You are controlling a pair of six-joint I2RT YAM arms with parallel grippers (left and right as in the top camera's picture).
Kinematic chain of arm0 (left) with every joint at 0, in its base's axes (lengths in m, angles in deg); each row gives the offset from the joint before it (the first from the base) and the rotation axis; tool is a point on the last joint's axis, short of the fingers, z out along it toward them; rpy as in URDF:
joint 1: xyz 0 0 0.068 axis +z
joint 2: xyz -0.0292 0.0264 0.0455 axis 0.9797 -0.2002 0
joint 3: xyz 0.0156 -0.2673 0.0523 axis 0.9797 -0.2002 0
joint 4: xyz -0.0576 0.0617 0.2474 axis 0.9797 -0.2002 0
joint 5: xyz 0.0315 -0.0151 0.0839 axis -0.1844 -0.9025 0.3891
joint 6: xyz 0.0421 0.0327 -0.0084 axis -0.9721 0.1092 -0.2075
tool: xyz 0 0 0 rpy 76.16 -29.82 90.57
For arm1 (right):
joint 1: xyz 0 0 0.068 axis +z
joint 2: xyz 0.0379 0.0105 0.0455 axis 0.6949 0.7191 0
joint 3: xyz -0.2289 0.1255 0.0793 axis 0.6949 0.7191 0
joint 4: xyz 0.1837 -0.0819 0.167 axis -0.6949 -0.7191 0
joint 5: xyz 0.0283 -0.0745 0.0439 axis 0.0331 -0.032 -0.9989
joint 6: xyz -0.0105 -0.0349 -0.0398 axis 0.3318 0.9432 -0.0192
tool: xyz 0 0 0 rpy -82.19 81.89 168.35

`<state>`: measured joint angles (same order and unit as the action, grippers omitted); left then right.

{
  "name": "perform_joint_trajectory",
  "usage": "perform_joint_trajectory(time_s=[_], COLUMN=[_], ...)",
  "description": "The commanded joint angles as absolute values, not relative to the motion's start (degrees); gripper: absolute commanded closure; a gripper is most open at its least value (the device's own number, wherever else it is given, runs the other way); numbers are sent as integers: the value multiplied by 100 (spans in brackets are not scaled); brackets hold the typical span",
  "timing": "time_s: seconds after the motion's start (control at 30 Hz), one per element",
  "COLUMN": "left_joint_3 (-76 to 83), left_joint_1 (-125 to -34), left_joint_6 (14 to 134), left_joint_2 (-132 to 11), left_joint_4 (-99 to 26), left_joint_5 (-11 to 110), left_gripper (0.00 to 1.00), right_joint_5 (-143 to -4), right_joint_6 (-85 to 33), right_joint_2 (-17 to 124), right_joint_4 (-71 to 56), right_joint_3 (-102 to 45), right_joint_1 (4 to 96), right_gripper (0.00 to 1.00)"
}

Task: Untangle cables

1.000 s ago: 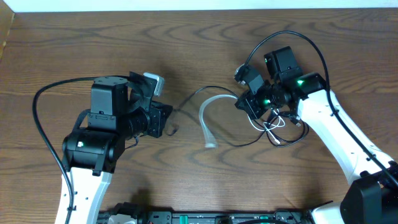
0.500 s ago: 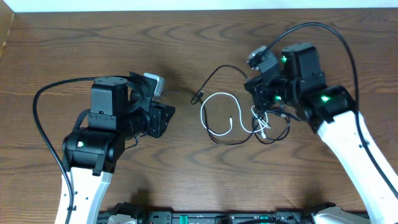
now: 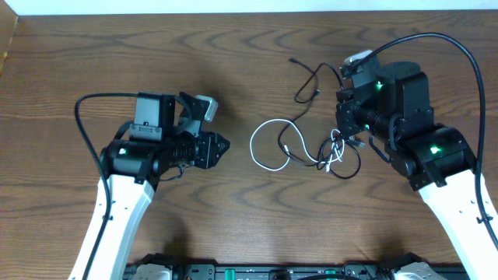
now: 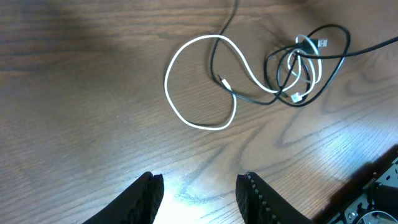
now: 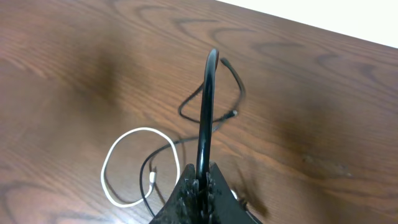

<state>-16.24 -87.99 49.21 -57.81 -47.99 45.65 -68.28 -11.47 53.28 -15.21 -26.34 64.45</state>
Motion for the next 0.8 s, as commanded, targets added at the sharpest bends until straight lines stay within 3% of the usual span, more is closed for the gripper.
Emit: perform_joint_trajectory(time_s=[0.0,0.77], left_joint_3=[-1664,-1666], left_joint_1=[-8908,-10521], left_joint_6=[4840,5411], left_joint_2=[-6047,-7988], left_joint_4=[-4740,-3098], left_joint_5=[4460,4506], left_gripper=[56,51], right_joint_5=[-6587,-6478], right_joint_6=[-1362,-1624], right_joint_2=[5258,5258], right_joint_4=[-1490,-1660], right_joint_3=[-2649,-2649], right_joint_1=[6497,6082], right_gripper=[99,99])
